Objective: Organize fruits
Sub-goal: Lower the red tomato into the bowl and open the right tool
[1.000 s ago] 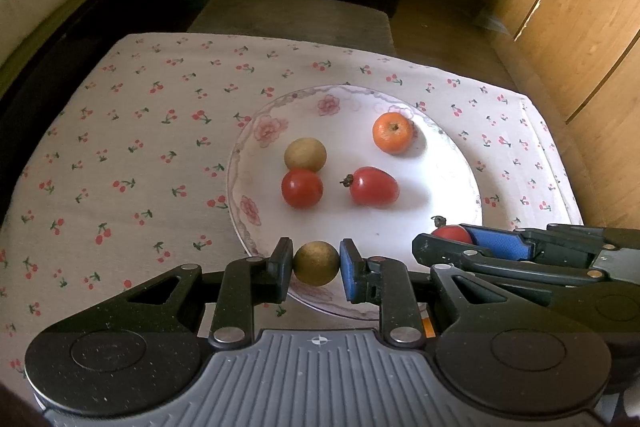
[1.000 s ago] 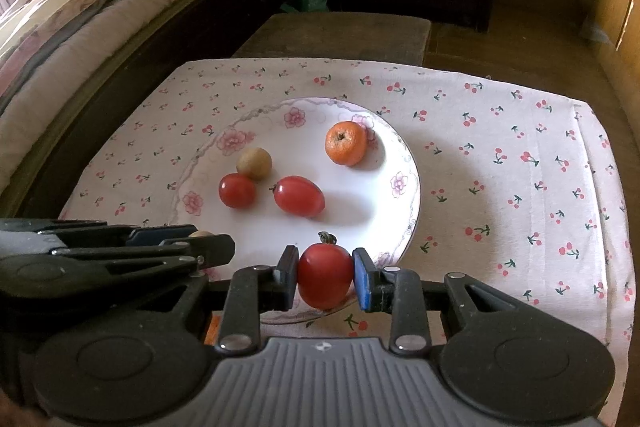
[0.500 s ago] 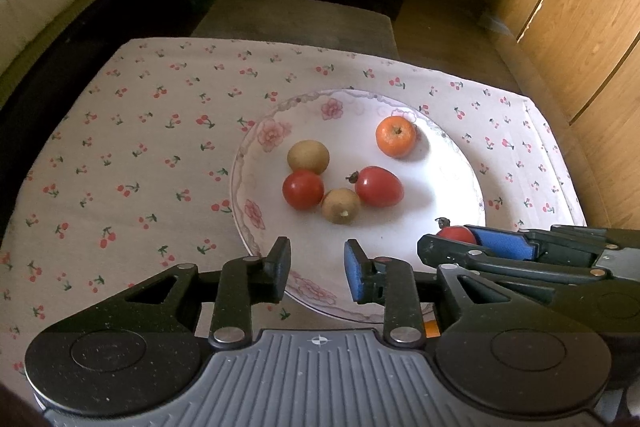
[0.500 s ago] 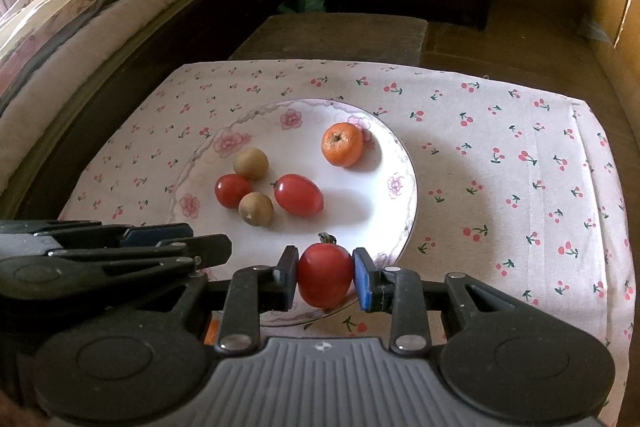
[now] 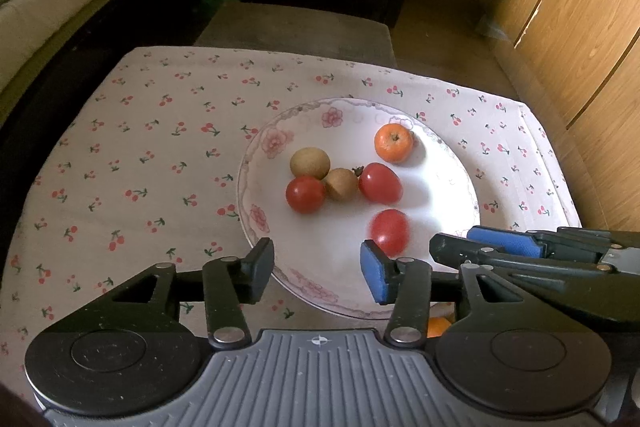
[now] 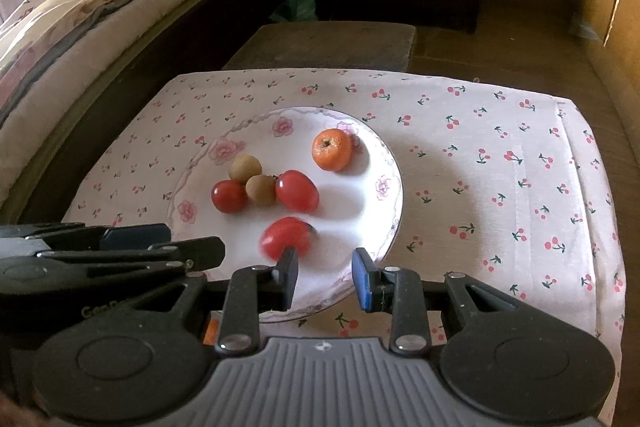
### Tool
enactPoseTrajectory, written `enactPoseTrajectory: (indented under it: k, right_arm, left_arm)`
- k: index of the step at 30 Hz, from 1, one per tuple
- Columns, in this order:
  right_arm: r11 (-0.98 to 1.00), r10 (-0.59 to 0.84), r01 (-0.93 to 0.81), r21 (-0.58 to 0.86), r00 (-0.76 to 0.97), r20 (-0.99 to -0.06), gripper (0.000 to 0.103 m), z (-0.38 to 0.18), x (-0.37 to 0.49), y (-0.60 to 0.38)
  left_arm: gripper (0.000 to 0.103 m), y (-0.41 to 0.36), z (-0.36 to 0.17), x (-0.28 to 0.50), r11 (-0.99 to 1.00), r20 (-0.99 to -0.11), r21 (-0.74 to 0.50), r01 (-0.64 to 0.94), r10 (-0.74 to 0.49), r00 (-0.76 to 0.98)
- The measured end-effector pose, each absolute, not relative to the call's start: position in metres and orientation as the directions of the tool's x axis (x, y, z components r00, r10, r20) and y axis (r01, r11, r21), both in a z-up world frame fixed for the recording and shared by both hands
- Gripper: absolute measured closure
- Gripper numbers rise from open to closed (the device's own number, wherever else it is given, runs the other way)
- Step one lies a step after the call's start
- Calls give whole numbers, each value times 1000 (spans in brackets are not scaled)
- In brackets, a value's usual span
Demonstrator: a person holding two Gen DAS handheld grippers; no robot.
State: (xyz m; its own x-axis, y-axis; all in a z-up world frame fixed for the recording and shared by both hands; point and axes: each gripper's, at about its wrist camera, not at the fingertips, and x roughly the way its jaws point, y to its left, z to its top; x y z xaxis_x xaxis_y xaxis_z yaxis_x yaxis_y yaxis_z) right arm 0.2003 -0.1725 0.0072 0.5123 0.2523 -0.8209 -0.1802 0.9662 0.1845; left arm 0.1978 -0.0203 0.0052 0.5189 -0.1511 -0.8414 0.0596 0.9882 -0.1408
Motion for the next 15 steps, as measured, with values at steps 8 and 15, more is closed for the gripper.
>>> enactPoseTrajectory:
  k: [8,15]
  right_arm:
    - [966,254,-175,190,519,-816,71,11,196,-174]
    - [963,267,-177,203,524,-809,71,18,181,-176]
  left_arm:
    - [43,-18,8,193,987,-837,-145,63,-157,524]
    - [40,-17,13,180,986,-831,-145,83,-167,531]
